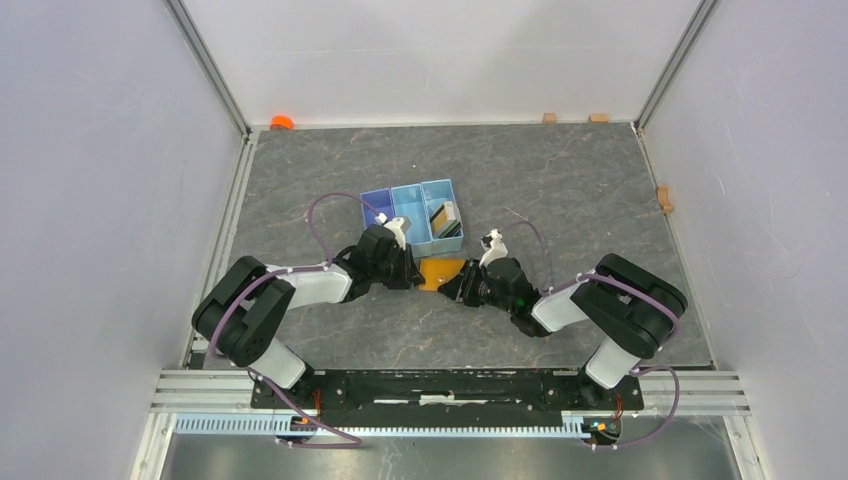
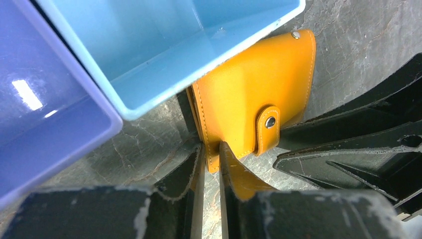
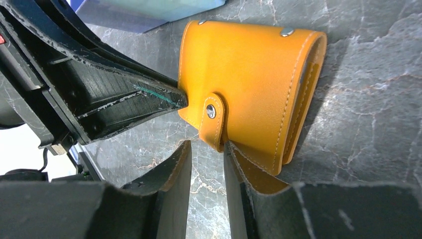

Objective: Put the credit cards into the card holder
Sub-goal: Open the card holder at the center of the board.

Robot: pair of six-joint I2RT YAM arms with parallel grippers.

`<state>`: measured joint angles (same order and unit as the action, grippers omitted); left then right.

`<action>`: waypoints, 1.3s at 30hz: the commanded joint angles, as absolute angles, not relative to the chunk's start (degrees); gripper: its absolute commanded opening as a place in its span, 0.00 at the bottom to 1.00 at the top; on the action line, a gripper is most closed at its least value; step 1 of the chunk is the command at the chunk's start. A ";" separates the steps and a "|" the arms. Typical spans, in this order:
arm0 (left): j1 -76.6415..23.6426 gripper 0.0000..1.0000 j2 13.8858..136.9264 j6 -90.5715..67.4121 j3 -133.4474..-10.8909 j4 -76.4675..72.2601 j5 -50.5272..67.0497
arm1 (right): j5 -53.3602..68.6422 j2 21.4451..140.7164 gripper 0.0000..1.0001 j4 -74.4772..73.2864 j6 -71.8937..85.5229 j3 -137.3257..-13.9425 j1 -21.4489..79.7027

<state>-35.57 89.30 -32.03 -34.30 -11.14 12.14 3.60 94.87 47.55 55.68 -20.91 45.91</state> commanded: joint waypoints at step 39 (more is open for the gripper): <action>-35.86 0.08 95.11 -25.58 -33.99 -9.23 10.03 | 2.83 101.69 0.26 51.47 57.35 -25.36 43.75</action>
<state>-35.09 91.70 -29.61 -35.29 -14.31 11.88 1.50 98.41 49.60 55.94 -24.47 43.22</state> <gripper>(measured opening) 0.182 0.280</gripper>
